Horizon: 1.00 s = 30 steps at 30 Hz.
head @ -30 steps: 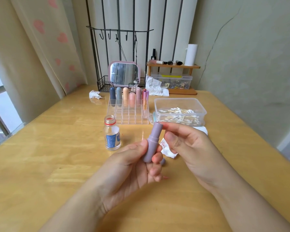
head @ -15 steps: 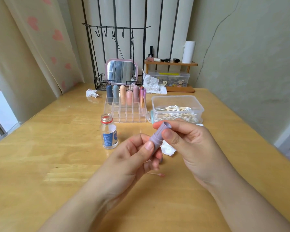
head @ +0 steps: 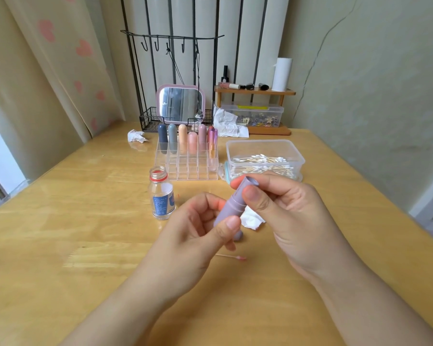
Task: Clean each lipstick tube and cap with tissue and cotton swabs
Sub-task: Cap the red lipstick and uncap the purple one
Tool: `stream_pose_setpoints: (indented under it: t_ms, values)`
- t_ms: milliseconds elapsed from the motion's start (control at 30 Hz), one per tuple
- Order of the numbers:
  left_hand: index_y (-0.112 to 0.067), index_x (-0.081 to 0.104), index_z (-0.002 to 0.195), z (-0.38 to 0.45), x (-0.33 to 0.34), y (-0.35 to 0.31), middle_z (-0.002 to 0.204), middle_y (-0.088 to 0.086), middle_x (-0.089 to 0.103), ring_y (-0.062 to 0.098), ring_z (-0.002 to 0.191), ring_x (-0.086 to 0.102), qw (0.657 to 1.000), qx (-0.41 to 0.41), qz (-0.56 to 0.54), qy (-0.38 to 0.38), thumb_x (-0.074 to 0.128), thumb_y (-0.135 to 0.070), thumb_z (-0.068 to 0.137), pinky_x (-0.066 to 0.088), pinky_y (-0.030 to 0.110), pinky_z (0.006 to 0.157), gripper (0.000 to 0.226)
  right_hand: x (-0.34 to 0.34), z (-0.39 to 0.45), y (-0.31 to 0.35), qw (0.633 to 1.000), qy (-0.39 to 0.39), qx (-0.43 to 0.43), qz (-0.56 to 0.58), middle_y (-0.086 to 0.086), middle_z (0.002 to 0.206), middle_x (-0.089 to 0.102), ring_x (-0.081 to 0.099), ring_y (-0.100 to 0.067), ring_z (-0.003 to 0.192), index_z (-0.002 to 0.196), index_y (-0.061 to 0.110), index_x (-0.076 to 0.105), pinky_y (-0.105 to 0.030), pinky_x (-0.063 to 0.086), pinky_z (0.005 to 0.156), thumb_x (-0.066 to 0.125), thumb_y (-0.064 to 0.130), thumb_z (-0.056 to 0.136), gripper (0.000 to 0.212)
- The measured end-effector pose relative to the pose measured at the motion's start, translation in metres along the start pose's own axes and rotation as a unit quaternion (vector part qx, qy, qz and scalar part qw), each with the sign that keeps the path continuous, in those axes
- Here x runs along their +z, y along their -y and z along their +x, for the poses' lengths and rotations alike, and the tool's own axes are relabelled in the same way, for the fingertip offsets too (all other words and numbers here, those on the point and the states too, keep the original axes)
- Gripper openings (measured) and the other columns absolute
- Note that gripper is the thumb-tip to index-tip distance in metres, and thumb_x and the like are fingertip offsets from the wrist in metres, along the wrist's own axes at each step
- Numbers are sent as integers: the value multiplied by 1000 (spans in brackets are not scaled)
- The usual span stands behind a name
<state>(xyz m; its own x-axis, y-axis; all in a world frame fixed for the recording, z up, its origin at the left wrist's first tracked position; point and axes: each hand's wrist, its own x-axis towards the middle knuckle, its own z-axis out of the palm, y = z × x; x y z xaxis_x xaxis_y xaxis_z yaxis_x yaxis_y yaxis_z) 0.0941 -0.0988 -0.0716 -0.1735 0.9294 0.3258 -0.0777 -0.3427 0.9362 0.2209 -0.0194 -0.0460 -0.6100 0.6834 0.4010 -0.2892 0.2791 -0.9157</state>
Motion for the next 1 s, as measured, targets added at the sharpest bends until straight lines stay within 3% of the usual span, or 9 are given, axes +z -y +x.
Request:
stream_pose_setpoints:
  t_ms: [167, 267, 367, 500, 567, 700, 800, 900, 1000]
  values:
    - [-9, 65, 84, 1, -6, 3, 71, 4, 59, 14, 58, 52, 996, -8, -46, 73, 68, -30, 82, 49, 22, 62, 21, 0, -2, 7, 996, 49, 17, 78, -17, 59, 58, 55, -29, 43, 88, 3, 62, -37, 49, 45, 60, 25, 77, 24]
    - [-11, 67, 89, 1, -11, 3, 76, 4, 56, 11, 60, 49, 981, -39, -106, 156, 65, -38, 84, 49, 25, 65, 28, -3, -2, 7, 995, 75, 15, 63, -19, 64, 57, 59, -30, 44, 87, 9, 66, -36, 49, 47, 65, 27, 77, 21]
    - [-7, 65, 94, 1, -14, 1, 75, 3, 55, 11, 59, 47, 971, -64, -140, 180, 67, -36, 84, 48, 25, 65, 31, -2, -2, 10, 992, 88, 26, 83, -18, 64, 57, 61, -30, 43, 82, 9, 68, -33, 49, 45, 64, 25, 74, 18]
    - [-16, 69, 82, 1, -8, 3, 71, 4, 59, 15, 59, 53, 992, -55, -85, 80, 77, -35, 72, 50, 23, 65, 23, -1, 0, 10, 998, 35, 22, 51, -7, 63, 63, 59, -21, 49, 75, 16, 72, -25, 50, 52, 63, 26, 70, 15]
    - [-13, 69, 83, 1, -4, 3, 69, 5, 62, 15, 60, 55, 997, -48, -51, 39, 72, -29, 74, 50, 22, 64, 18, -1, 0, 10, 999, 11, 23, 35, -4, 62, 65, 59, -17, 52, 74, 16, 72, -19, 49, 53, 62, 24, 70, 14]
    - [1, 56, 78, -1, 4, -4, 58, 2, 63, 6, 54, 60, 998, -18, 1, -52, 75, -10, 73, 46, 13, 52, 23, 1, 0, 4, 999, -21, 2, -29, 1, 72, 69, 63, -4, 70, 77, 23, 74, -13, 49, 67, 72, 26, 76, 4]
    - [-6, 58, 75, -1, 8, 0, 57, -7, 64, 0, 54, 60, 988, 42, 97, -113, 78, -16, 68, 43, 8, 51, 24, 4, 0, -3, 998, -47, 8, -51, 7, 78, 70, 62, 0, 77, 83, 24, 74, -11, 46, 72, 71, 32, 76, 11]
    - [-11, 61, 75, -3, 10, 8, 60, -12, 65, -1, 59, 62, 977, 71, 148, -136, 78, -23, 72, 44, 7, 52, 21, 6, 0, -5, 997, -58, 13, -45, 11, 78, 71, 63, 3, 77, 85, 22, 72, -9, 45, 72, 63, 33, 71, 20]
    - [-9, 62, 80, -3, 8, 7, 62, -8, 64, 0, 59, 60, 986, 59, 133, -88, 67, -24, 80, 44, 8, 55, 16, 6, -1, -1, 999, -40, 11, -31, 6, 69, 69, 62, -2, 68, 85, 17, 71, -11, 46, 66, 61, 29, 74, 19]
